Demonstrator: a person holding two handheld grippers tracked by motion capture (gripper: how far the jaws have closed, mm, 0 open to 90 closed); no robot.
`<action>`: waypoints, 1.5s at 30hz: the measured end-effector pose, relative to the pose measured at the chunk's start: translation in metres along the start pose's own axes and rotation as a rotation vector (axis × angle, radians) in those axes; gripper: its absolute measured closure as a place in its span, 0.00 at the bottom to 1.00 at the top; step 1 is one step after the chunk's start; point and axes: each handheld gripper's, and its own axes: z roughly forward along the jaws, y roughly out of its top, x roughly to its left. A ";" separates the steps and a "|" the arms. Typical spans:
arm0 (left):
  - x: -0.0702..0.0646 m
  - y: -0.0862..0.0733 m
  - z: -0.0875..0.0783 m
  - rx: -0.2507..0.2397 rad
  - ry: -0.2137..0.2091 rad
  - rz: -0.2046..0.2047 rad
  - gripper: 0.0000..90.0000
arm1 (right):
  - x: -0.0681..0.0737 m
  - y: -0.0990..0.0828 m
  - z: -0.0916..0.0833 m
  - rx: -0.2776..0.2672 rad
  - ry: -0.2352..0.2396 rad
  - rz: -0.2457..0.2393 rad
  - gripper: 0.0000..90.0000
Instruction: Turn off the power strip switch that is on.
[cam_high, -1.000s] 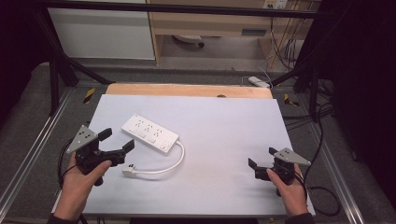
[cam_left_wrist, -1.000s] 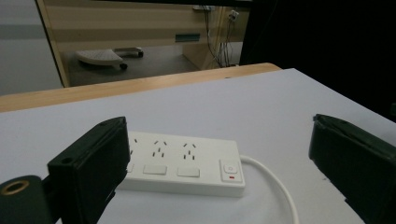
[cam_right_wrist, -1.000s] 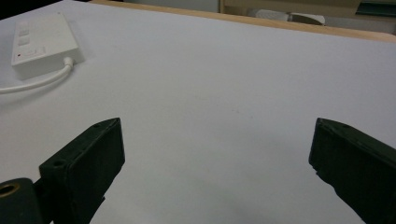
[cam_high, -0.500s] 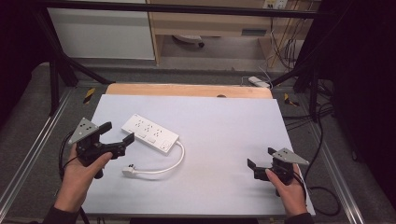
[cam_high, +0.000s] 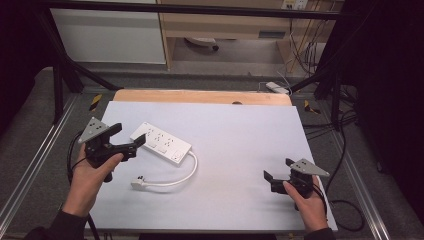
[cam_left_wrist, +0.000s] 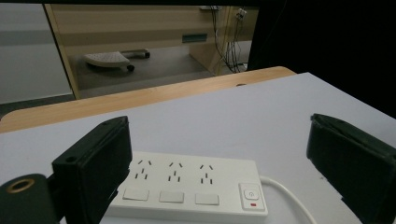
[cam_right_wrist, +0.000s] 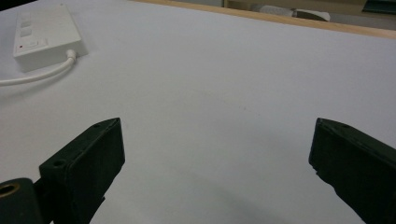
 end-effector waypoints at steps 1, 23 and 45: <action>0.002 0.000 0.004 0.005 0.005 -0.001 0.08 | 0.001 0.000 0.001 0.003 0.000 0.000 0.04; 0.022 -0.001 0.047 0.037 0.058 -0.035 0.17 | 0.003 0.000 0.002 0.009 0.020 -0.013 0.04; 0.030 -0.007 0.062 0.057 0.129 -0.032 0.46 | 0.005 0.001 0.003 0.015 0.029 -0.028 0.04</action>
